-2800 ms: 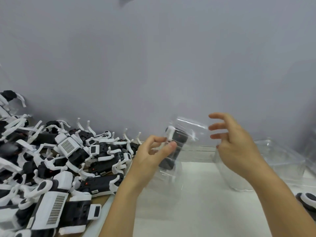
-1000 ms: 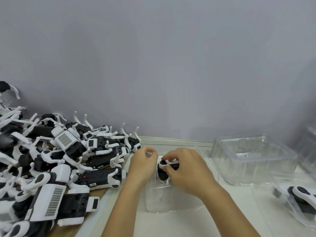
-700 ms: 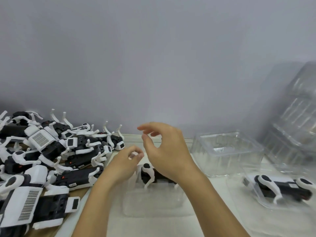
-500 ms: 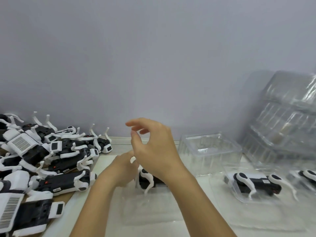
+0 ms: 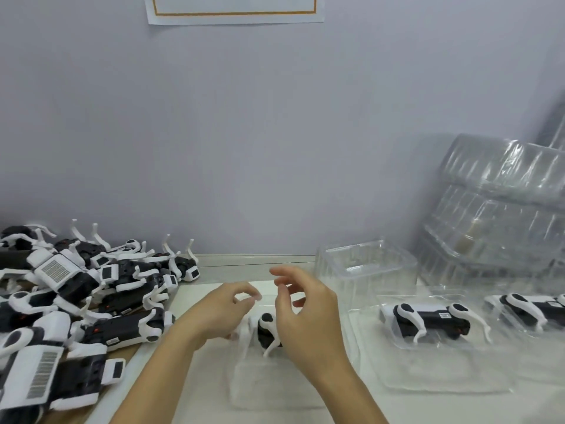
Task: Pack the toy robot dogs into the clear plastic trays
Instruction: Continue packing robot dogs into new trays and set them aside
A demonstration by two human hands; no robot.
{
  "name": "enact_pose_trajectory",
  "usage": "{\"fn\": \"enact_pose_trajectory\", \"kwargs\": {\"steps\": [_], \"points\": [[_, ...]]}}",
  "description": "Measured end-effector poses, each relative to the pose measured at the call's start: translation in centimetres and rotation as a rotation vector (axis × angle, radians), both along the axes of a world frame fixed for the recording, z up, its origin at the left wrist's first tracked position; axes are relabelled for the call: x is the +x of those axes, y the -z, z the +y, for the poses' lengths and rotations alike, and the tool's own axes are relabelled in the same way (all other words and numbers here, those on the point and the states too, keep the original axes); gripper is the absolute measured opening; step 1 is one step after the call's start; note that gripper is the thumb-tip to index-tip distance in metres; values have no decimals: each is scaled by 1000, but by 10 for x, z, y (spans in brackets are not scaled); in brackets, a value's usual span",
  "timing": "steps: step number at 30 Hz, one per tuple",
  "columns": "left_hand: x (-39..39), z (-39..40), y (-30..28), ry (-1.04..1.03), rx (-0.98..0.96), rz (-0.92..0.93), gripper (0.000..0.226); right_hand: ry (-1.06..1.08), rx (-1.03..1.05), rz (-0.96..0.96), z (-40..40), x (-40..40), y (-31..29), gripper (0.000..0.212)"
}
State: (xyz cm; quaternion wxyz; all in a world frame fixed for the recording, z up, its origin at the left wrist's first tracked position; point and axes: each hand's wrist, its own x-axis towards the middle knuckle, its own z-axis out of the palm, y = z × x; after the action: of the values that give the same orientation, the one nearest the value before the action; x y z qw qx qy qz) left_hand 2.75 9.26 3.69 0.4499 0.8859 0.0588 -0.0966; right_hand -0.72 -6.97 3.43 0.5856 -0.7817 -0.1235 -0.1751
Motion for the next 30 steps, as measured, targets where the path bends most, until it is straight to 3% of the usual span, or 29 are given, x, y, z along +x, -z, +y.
{"fn": "enact_pose_trajectory", "kwargs": {"steps": [2,6,11,14,18,22,26,30], "points": [[-7,-12,2,-101,-39,-57,14,4,20,-32,3,-2,-1,33],[-25,-29,18,-291,-397,-112,23,-35,80,-44,6,-5,-4,35],[-47,-32,38,-496,-422,-337,19,-40,88,-69,-3,-1,1,33],[-49,-29,37,-429,-356,-334,27,-37,73,-74,-6,1,5,32],[-51,-26,34,-404,-526,-245,30,-43,34,-62,-8,5,6,32],[-56,-30,32,-276,-553,-194,39,-47,-36,-56,-11,8,3,33],[-61,-37,33,-164,-585,-148,25,-49,-47,-56,-10,9,0,31],[-64,-42,34,-25,-665,-79,29,-37,-46,-91,-11,9,-3,33]]}}
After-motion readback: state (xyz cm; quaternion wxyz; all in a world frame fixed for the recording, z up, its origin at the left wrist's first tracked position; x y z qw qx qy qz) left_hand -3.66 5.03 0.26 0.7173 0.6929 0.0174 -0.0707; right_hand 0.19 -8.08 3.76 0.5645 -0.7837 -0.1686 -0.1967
